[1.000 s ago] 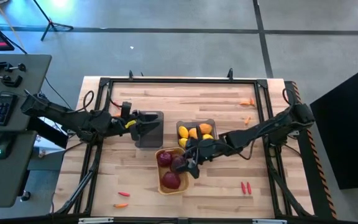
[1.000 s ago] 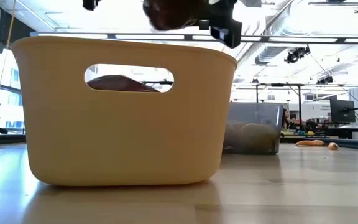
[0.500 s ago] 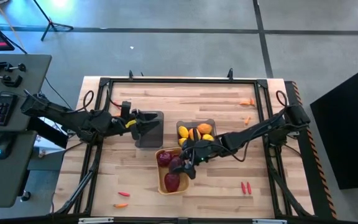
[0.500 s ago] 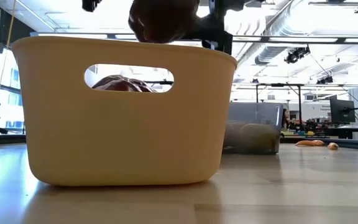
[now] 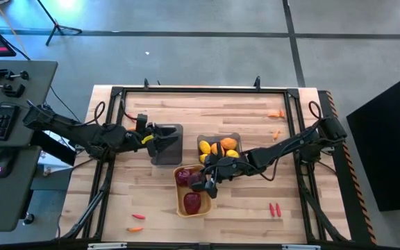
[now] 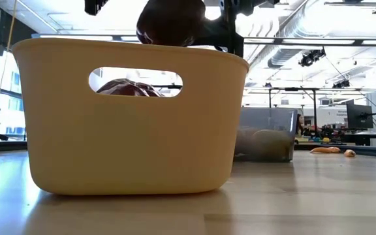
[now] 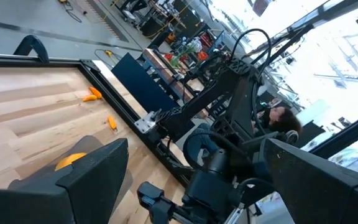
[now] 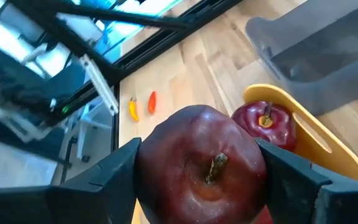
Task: Sort produce into baskets
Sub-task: Put the apple into the yellow bin, then put the orange chili pepper into the left black bin
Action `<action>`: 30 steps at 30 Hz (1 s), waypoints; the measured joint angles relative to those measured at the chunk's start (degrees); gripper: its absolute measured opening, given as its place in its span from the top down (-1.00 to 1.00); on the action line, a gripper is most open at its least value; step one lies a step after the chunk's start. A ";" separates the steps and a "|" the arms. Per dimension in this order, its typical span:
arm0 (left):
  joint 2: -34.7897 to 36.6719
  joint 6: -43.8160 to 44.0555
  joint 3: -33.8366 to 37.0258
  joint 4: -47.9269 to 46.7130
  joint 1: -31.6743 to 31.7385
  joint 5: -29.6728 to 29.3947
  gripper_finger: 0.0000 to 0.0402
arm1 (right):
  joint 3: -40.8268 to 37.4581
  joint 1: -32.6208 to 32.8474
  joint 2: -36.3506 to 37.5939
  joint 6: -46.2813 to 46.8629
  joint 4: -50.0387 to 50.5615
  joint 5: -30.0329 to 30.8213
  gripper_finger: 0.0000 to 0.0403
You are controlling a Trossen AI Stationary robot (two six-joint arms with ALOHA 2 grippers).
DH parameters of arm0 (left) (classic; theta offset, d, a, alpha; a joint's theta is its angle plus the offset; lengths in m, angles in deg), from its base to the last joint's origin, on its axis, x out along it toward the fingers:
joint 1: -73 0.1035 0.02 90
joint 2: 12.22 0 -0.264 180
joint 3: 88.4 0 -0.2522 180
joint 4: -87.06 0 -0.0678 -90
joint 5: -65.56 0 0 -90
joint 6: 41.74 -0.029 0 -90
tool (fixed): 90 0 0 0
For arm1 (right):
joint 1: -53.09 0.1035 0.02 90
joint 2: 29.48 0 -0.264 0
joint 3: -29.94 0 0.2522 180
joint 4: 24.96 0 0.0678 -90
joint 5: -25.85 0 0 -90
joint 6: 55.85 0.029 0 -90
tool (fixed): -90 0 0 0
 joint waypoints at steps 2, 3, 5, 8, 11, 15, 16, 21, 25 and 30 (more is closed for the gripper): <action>0.00 -0.02 0.00 -0.11 0.00 0.00 -0.80 | -0.02 -0.02 0.00 -0.84 -0.02 -0.31 -0.34; 0.00 -0.01 0.00 -0.09 0.00 0.00 -0.80 | -0.02 -0.01 0.00 -1.30 -0.04 -0.32 -0.37; 0.00 -0.02 0.00 -0.09 0.00 0.00 -0.80 | -0.02 0.01 0.00 -1.53 -0.02 -0.17 -0.45; 0.00 -0.07 0.00 -0.14 0.00 0.00 -0.80 | -0.02 -0.23 0.00 -2.07 -0.04 0.07 -0.57; 0.00 -0.07 0.00 -0.65 0.00 0.01 -0.80 | -0.02 -0.43 0.00 -2.11 -0.04 0.07 -0.66; 0.00 -0.11 0.00 -1.21 0.00 0.02 -0.80 | -0.02 -0.66 0.00 -2.59 -0.04 -0.26 -0.76; 0.00 -0.12 0.00 -1.24 0.00 0.02 -0.80 | 0.01 -0.82 0.00 -2.87 -0.04 -0.28 -0.78; 0.31 -1.87 0.00 -1.42 0.00 0.15 -0.80 | 2.92 -3.86 1.29 -4.51 0.82 -3.48 -0.87; 2.03 -2.43 0.00 -1.59 0.33 3.71 -0.80 | 6.46 -8.26 5.18 -6.71 5.89 -7.79 -0.88; 2.64 9.01 -0.02 -9.27 -2.02 13.58 -0.80 | 7.81 -11.02 10.93 -8.20 17.62 -9.04 -0.88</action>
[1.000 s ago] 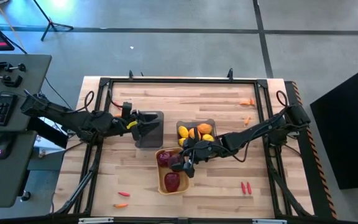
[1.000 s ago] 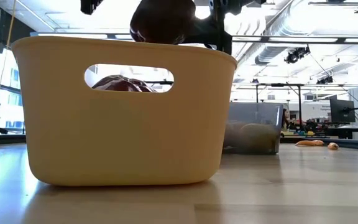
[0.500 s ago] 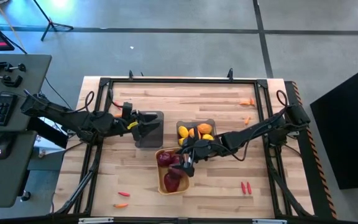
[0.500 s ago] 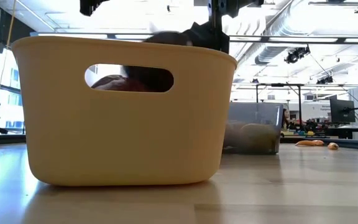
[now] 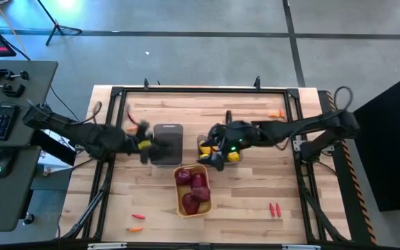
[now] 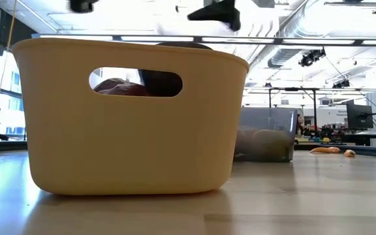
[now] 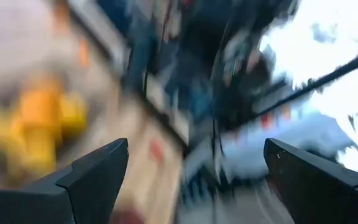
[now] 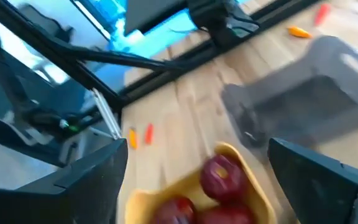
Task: Sort produce into baskets
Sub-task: Put the orange chili pepper into the left black bin
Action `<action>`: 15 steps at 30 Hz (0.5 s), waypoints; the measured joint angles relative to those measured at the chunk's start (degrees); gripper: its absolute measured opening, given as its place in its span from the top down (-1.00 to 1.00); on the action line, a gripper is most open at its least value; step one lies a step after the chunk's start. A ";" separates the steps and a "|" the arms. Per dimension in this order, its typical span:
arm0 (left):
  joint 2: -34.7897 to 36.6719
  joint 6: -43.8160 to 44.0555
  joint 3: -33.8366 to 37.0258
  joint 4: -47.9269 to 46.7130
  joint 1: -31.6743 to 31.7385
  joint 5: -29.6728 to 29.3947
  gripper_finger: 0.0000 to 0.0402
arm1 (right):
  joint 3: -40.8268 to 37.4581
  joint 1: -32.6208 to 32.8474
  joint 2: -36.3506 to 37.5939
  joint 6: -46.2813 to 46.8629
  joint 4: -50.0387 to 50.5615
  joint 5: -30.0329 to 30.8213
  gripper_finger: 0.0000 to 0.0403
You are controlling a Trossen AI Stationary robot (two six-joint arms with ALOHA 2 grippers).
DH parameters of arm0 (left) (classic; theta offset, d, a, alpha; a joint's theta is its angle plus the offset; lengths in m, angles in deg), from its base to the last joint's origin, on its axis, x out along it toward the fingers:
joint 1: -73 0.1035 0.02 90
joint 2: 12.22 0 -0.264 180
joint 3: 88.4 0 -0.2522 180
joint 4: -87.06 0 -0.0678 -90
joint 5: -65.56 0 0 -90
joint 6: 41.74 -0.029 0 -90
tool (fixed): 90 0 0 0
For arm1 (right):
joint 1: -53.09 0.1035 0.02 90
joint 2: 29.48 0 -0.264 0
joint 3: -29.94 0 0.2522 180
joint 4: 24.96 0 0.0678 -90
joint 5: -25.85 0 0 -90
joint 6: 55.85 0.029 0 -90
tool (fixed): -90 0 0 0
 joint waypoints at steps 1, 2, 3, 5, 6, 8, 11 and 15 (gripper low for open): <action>-0.75 3.84 -0.02 -3.19 -2.07 1.67 -0.80 | 0.02 0.04 1.25 -0.77 2.18 0.66 -0.88; -1.76 7.17 -0.02 -6.56 -4.73 3.07 -0.80 | 0.03 0.36 2.41 -1.09 4.52 1.72 -0.88; -3.20 10.30 0.00 -9.95 -7.82 4.18 -0.80 | 0.06 0.85 3.36 -1.23 6.86 3.16 -0.88; -6.92 16.49 0.02 -14.34 -14.43 5.39 -0.80 | 0.06 2.01 4.73 -0.82 11.10 6.98 -0.88; -9.34 18.82 0.02 -15.21 -17.88 6.04 -0.80 | 0.06 2.62 5.15 -0.42 13.07 9.27 -0.88; -14.53 22.04 0.02 -14.95 -24.06 8.45 -0.80 | 0.06 3.97 5.54 1.44 16.45 13.57 -0.88; -22.21 25.66 -0.83 -16.53 -30.42 13.21 -0.80 | 0.06 5.59 5.25 5.14 20.77 18.51 -0.88; -29.41 22.98 -6.25 -25.44 -32.69 16.96 -0.80 | 0.06 6.61 3.96 9.38 24.03 20.85 -0.88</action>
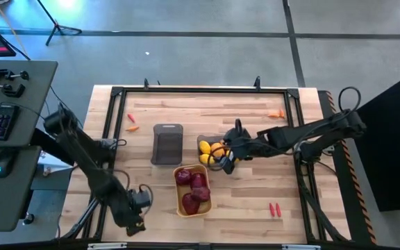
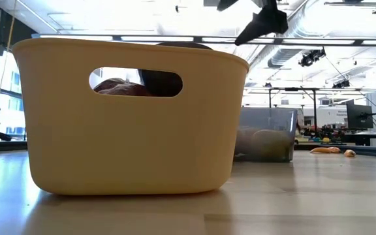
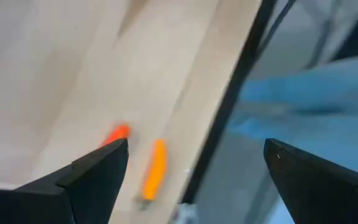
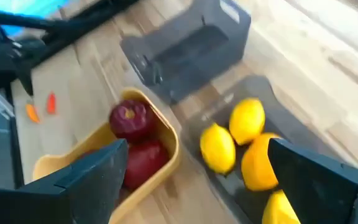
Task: Sort produce into baskets
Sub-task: Put the orange chili pepper into the left black bin
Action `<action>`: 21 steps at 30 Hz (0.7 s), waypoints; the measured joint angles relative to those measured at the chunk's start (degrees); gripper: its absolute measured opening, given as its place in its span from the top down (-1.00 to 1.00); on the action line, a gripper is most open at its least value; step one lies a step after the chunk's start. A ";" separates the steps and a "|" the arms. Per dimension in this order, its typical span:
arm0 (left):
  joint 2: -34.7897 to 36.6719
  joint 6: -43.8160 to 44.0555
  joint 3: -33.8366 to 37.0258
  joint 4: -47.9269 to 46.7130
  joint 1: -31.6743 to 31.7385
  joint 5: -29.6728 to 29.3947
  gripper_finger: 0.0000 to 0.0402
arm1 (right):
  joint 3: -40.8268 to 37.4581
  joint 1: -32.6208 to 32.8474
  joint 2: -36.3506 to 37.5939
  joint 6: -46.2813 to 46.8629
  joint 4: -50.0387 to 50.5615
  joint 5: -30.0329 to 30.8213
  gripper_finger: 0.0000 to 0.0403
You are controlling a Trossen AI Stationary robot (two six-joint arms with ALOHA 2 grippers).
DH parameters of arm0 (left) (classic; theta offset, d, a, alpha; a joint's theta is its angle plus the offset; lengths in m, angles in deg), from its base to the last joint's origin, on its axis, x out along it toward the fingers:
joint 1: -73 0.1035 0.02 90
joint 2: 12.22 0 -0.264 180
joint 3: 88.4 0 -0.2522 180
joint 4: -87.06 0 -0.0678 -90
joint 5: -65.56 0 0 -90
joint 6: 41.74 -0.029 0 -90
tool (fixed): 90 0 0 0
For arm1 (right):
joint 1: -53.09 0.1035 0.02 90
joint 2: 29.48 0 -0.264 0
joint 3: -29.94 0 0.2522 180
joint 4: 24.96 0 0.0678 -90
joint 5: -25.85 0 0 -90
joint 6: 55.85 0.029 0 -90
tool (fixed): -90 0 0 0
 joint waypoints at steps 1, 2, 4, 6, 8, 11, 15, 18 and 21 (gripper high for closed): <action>-1.17 -1.94 -1.57 -2.56 -0.03 -0.02 -0.80 | 0.00 0.08 -0.22 0.23 0.39 -0.13 -0.88; -2.26 -3.88 -3.09 -5.66 -0.10 -0.22 -0.80 | 0.00 0.08 -0.45 0.34 0.58 -0.63 -0.88; -4.07 -6.57 -4.91 -11.03 -0.58 -1.38 -0.80 | 0.00 0.08 -0.60 0.36 0.80 -0.74 -0.88; -5.80 -7.96 -5.27 -12.13 -1.32 -1.80 -0.78 | 0.00 0.08 -0.64 0.36 0.80 -0.76 -0.88; -7.23 -9.11 -5.35 -11.41 -2.62 -1.78 -0.73 | 0.00 0.08 -0.62 0.36 0.82 -0.54 -0.88; -10.04 -10.19 -5.41 -12.32 -4.38 -1.81 -0.57 | 0.00 0.08 -0.62 0.36 0.80 -0.12 -0.88; -14.13 -12.42 -5.38 -12.77 -5.65 -2.03 -0.30 | 0.00 0.08 -0.62 0.34 0.80 0.62 -0.88; -16.11 -15.79 -5.35 -13.01 -5.76 -2.51 -0.11 | 0.00 0.08 -0.62 0.36 0.78 1.56 -0.88; -16.63 -17.31 -5.35 -12.98 -5.35 -4.84 0.01 | 0.00 0.06 -0.62 0.87 0.80 1.66 -0.88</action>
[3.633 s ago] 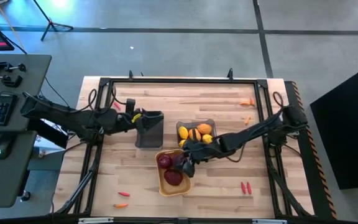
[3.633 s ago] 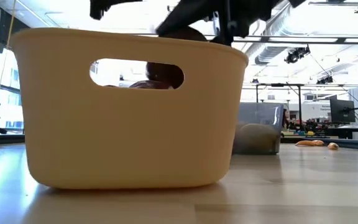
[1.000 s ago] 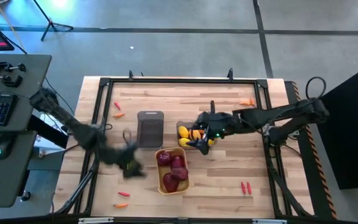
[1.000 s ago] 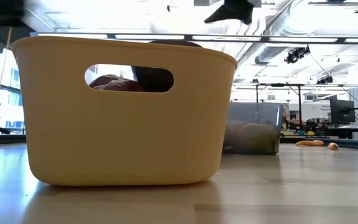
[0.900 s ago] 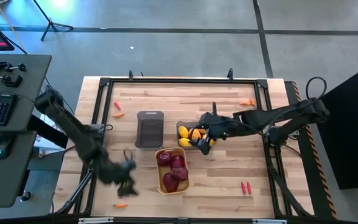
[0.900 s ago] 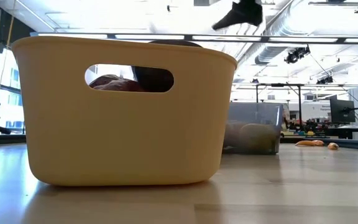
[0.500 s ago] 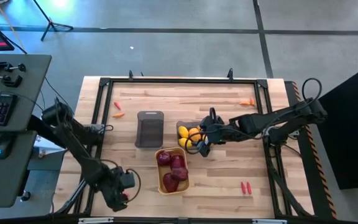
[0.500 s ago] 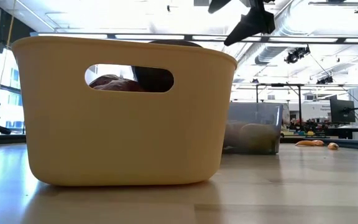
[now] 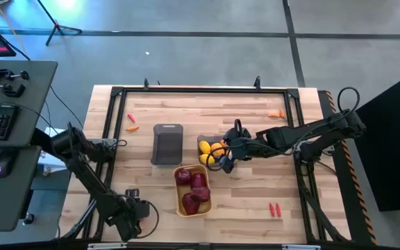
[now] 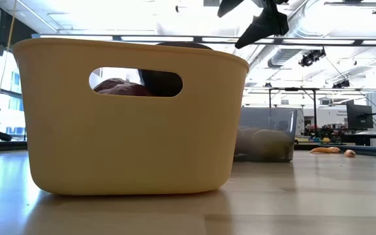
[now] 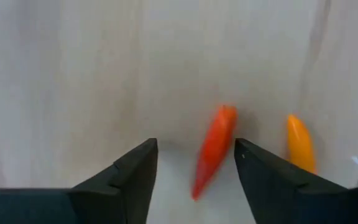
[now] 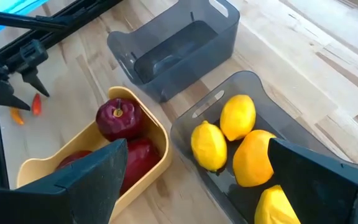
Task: Sort produce into baskets
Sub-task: Put the orange chili pepper into the left black bin
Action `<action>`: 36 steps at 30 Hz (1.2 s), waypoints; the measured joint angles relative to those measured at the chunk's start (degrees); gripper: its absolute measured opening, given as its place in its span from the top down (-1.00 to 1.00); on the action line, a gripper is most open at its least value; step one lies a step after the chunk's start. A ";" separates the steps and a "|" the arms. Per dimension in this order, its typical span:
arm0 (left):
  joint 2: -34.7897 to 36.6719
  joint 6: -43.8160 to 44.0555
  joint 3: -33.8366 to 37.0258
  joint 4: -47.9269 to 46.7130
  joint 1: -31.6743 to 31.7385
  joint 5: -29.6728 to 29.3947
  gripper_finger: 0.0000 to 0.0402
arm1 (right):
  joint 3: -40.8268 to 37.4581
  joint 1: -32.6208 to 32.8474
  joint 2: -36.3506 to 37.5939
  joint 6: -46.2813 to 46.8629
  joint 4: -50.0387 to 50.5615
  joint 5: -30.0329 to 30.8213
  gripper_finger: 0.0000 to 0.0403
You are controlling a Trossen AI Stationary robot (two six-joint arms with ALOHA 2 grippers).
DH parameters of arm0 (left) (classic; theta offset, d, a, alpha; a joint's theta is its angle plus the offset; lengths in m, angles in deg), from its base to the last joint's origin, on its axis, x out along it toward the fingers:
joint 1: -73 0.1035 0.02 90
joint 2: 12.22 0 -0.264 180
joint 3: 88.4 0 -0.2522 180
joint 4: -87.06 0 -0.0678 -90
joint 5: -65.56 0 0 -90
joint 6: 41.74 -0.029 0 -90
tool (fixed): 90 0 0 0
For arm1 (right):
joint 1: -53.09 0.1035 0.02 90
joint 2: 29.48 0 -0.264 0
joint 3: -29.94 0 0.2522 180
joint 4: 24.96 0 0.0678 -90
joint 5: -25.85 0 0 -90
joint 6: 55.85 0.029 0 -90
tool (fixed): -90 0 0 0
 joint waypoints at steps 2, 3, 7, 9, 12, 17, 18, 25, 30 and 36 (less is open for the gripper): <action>-0.62 -1.19 0.00 0.03 0.04 -1.48 0.06 | 0.00 0.00 0.00 0.08 0.00 0.08 -0.88; -0.91 -1.78 0.00 0.06 0.00 -1.77 0.09 | 0.00 0.00 0.00 0.08 0.00 0.06 -0.88; -2.11 -4.15 -0.13 1.21 -0.06 -0.97 0.15 | 0.00 0.00 0.00 0.11 0.00 0.06 -0.88; -2.58 -4.68 -0.11 1.60 -0.27 -1.38 0.17 | 0.00 0.00 0.00 0.11 0.04 0.13 -0.88; -2.75 -3.44 -0.11 1.69 0.02 -2.07 0.24 | -0.02 0.00 0.00 0.17 0.09 0.15 -0.88; -2.21 2.63 -0.11 1.54 1.90 -0.72 0.60 | -0.02 0.00 0.00 0.41 0.38 0.22 -0.88; -1.80 3.76 -0.08 1.27 2.33 -0.70 0.71 | -0.02 0.00 0.00 0.42 0.64 0.22 -0.88; 10.52 11.53 0.17 -10.75 5.26 -9.27 0.91 | -0.04 0.00 0.46 -0.96 3.33 -0.23 -0.88; 26.03 12.70 0.04 -13.70 10.52 -24.05 0.98 | -0.04 0.18 2.20 0.03 5.84 -1.22 -0.88; 33.37 -2.58 0.04 -13.78 26.51 -30.38 0.99 | -0.04 1.10 2.87 3.39 8.66 0.49 -0.88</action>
